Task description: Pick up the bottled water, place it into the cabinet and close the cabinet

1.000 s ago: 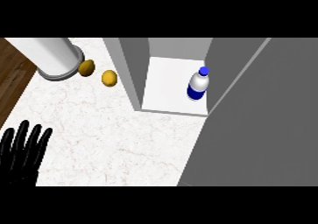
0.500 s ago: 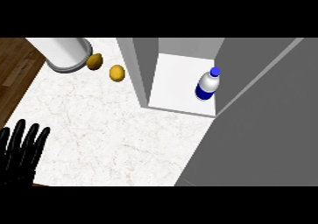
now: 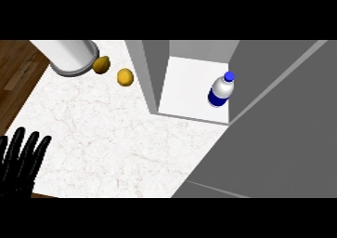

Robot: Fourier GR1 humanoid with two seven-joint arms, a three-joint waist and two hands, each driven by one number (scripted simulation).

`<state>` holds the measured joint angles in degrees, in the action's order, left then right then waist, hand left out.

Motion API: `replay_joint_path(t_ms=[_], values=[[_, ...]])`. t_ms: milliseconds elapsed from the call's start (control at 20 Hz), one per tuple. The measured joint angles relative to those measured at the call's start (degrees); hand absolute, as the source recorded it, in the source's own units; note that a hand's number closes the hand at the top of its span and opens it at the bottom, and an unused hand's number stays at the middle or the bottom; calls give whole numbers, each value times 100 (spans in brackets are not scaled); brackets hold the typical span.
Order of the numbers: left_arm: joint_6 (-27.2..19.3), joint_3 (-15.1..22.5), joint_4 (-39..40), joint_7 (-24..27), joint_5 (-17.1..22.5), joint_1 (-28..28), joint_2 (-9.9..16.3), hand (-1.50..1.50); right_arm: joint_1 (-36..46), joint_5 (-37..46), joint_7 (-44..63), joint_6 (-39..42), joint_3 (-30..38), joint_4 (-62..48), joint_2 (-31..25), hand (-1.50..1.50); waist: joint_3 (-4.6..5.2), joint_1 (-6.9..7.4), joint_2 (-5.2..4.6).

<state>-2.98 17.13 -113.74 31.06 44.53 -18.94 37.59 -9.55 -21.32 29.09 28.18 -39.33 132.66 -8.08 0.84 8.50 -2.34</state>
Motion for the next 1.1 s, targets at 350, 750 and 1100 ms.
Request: replay_joint_path(t_ms=[350, 750, 1100], values=[[10, -133, 47, 59, 55, -97, 6, -150, -157, -65, -346, -604, 614, -111, 144, 150, -4, -201, 31], [141, -128, 69, 41, 87, -78, 28, -150, 928, -26, -584, -2069, 1683, -1316, 571, 150, -35, -95, -3], [256, -151, 140, -5, 158, -18, 29, -150, 2936, -182, -691, -3500, 2187, -3102, 758, 150, -62, -15, 24]])
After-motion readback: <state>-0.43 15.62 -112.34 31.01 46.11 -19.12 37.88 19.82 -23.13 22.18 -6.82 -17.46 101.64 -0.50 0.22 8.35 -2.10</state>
